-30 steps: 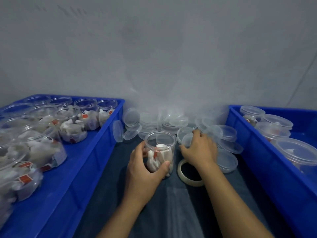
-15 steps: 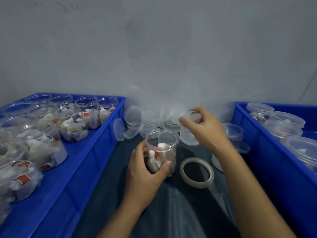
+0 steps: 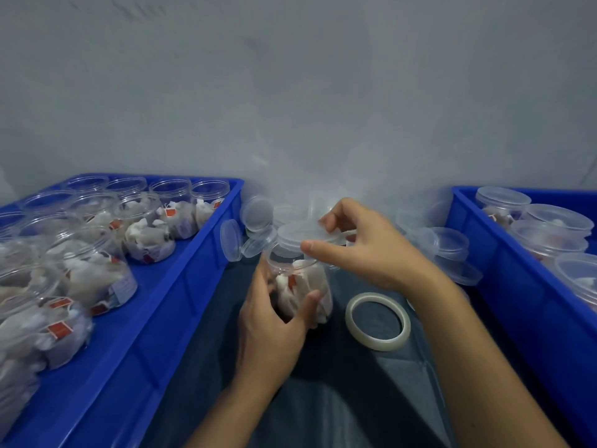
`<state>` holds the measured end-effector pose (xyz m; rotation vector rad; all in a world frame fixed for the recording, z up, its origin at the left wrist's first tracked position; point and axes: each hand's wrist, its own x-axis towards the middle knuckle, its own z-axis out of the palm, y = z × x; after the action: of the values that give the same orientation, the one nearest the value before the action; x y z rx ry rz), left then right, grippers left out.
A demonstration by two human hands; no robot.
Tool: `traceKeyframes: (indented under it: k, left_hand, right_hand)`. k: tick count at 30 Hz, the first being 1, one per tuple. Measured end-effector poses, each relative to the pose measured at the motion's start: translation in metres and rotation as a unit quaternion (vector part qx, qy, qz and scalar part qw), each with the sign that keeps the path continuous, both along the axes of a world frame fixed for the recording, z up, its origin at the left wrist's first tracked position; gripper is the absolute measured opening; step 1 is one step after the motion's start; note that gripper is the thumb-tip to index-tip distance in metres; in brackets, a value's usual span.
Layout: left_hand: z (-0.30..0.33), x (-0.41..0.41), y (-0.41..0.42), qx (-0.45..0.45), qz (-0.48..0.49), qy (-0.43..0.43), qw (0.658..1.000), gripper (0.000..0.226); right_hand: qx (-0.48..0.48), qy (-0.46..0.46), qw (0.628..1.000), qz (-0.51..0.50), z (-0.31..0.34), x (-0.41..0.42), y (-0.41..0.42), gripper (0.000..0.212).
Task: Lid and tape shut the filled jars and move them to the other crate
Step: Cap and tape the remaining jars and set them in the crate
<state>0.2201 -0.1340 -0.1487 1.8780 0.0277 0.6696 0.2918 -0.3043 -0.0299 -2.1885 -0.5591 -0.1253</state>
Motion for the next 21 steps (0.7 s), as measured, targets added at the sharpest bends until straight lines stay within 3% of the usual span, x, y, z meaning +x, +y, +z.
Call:
traceKeyframes:
  k: [3,7,11,14,21]
  left_hand:
    - [0.005,-0.002,-0.002,0.021,0.018,-0.024,0.999,0.103]
    - [0.009,-0.006,-0.005,0.057,0.025,-0.050,0.997,0.098]
    - [0.008,-0.008,-0.004,0.084,0.037,-0.050,0.995,0.092]
    - [0.008,-0.008,-0.005,0.067,0.030,-0.049,0.996,0.092]
    - [0.006,-0.009,-0.006,0.046,-0.003,-0.051,0.998,0.087]
  right_hand:
    - [-0.020,0.012,0.999,0.036,-0.001,0.001,-0.001,0.053]
    - [-0.027,0.030,0.995,0.089,0.002,0.000,-0.004,0.037]
    - [-0.056,0.058,0.988,0.133,0.009,-0.002,-0.008,0.033]
    - [-0.062,0.077,0.985,0.143,0.008,-0.001,-0.011,0.025]
    - [-0.060,0.111,0.980,0.155,0.004,0.001,-0.021,0.035]
